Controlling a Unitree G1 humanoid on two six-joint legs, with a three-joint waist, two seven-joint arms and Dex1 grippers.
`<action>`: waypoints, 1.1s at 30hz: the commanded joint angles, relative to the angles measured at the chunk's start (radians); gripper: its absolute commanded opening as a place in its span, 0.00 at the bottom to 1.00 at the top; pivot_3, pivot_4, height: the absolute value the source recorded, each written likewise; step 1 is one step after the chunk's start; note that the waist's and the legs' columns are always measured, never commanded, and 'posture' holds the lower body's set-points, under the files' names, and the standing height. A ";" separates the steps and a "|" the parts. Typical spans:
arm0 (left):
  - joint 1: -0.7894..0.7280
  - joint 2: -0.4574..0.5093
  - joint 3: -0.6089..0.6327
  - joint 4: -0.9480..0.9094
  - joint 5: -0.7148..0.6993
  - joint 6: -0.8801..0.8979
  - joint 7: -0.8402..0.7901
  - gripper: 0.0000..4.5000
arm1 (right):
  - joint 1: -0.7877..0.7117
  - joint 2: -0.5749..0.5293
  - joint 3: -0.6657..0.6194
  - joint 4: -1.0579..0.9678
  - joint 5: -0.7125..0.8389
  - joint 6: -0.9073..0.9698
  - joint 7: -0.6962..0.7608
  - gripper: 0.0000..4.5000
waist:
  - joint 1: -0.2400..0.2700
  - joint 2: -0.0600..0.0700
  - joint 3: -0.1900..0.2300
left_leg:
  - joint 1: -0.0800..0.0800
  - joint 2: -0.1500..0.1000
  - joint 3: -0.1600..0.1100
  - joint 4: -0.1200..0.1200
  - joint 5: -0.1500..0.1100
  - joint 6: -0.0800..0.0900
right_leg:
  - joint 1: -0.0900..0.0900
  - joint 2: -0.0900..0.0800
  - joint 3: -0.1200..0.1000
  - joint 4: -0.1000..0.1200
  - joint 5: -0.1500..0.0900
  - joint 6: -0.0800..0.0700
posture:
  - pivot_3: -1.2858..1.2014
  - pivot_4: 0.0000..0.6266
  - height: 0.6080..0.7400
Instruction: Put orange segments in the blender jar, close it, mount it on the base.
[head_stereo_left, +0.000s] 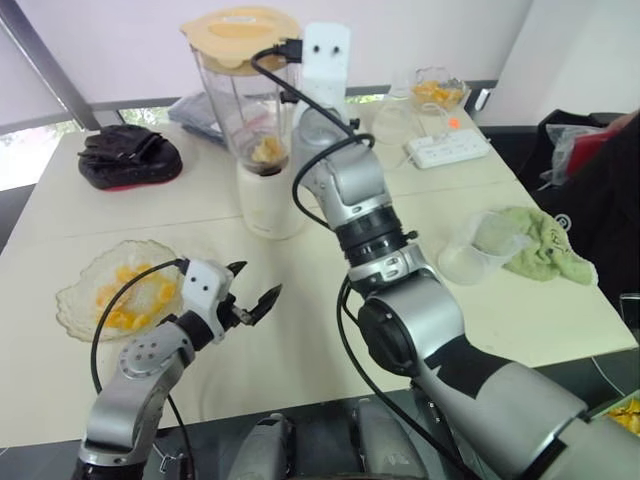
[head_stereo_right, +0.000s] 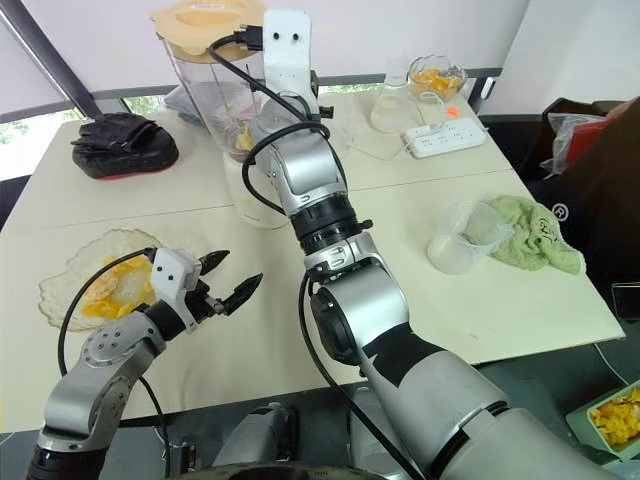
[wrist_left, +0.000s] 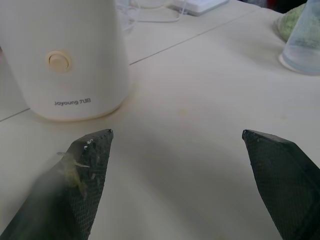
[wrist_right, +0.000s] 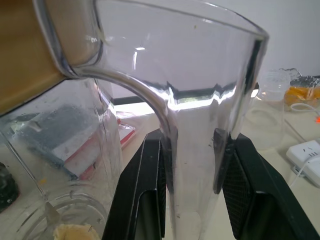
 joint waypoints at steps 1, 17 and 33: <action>0.004 0.000 -0.004 -0.045 0.000 -0.024 0.002 0.96 | -0.031 0.017 0.020 -0.059 -0.003 0.001 0.009 0.21 | 0.000 0.000 0.000 | 0.000 0.000 0.000 0.000 0.000 0.000 | 0.000 0.000 0.000 0.000 0.000 0.000 | 0.52 0.24 1.00; -0.039 0.014 -0.025 -0.027 -0.006 -0.012 -0.014 0.96 | 0.058 0.008 0.034 -0.134 -0.031 0.047 0.004 0.21 | 0.004 0.000 0.000 | 0.000 0.000 0.000 0.000 0.000 0.000 | 0.000 0.000 0.000 0.000 0.000 0.000 | 0.52 0.24 1.00; -0.059 0.013 -0.034 -0.023 -0.002 -0.003 -0.021 0.96 | 0.109 -0.003 0.035 -0.160 -0.027 0.094 0.024 0.21 | 0.007 0.000 0.000 | 0.000 0.000 0.000 0.000 0.000 0.000 | 0.001 0.000 0.000 0.000 0.000 0.000 | 0.52 0.24 1.00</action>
